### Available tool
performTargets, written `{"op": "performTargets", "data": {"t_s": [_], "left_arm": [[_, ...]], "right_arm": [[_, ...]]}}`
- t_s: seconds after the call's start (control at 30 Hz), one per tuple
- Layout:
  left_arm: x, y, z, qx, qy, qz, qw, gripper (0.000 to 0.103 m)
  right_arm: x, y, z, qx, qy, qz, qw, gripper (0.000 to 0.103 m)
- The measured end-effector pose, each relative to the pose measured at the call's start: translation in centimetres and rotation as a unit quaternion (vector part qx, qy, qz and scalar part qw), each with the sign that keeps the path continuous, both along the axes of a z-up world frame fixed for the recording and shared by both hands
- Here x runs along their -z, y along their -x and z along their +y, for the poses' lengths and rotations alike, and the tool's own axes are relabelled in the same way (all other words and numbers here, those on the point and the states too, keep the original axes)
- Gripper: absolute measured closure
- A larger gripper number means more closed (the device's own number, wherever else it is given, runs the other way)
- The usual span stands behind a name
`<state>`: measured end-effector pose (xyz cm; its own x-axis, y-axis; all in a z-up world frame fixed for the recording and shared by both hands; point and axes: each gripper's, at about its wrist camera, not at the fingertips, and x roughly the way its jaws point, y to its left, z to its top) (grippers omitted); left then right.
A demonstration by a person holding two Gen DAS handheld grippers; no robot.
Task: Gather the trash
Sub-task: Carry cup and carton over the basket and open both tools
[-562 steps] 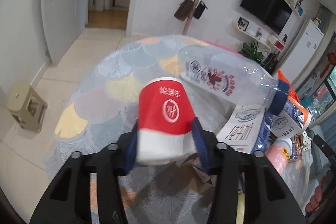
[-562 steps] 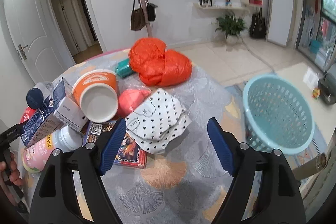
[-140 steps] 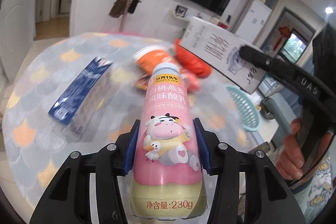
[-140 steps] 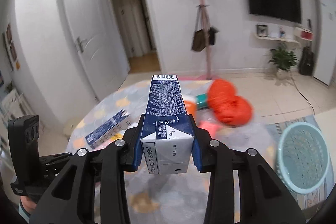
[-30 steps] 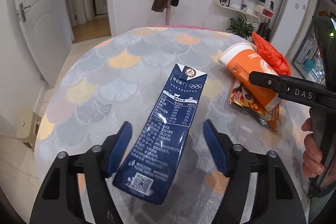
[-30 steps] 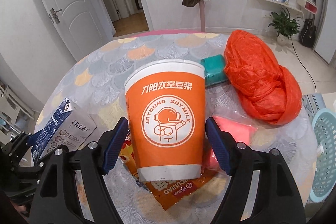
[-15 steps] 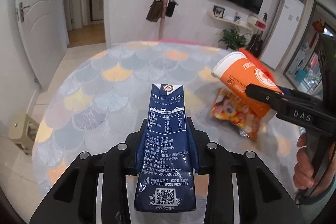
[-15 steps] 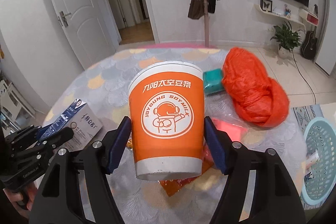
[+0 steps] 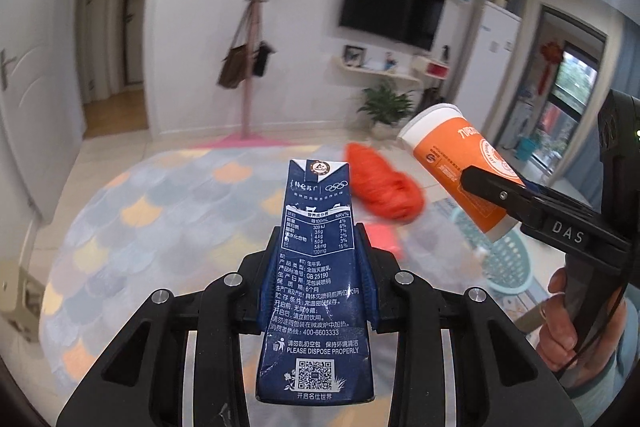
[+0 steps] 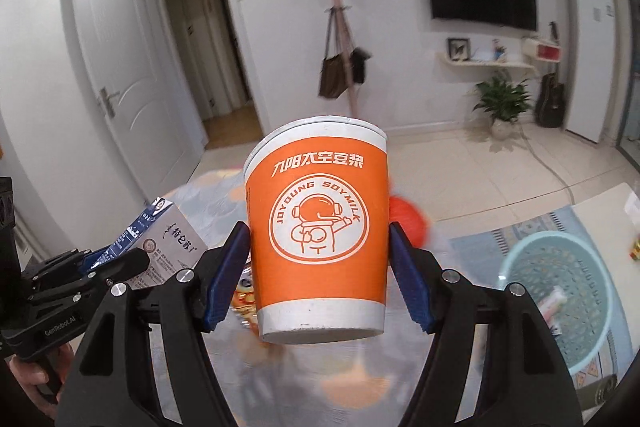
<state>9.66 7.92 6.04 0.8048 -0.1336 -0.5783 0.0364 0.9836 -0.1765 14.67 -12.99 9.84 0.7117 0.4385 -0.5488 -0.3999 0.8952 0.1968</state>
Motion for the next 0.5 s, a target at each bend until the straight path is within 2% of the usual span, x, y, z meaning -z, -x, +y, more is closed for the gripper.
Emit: {"op": "performTargets", "data": {"t_s": [0.27,0.5], "left_arm": [[-1.5,-1.9,-8.2,0.078,0.004,-0.027,0.9966,0.071],[-1.8,-4.3,-16.2,0.150,-0.007,-0.038,0.9879,0.071]], "right_arm": [[-0.7,0.0,-7.7,0.063,-0.023,-0.009,0.998,0.037],[1.0,-0.6,-14.0,0.124,-0.015,-0.005,0.992,0.037]]}}
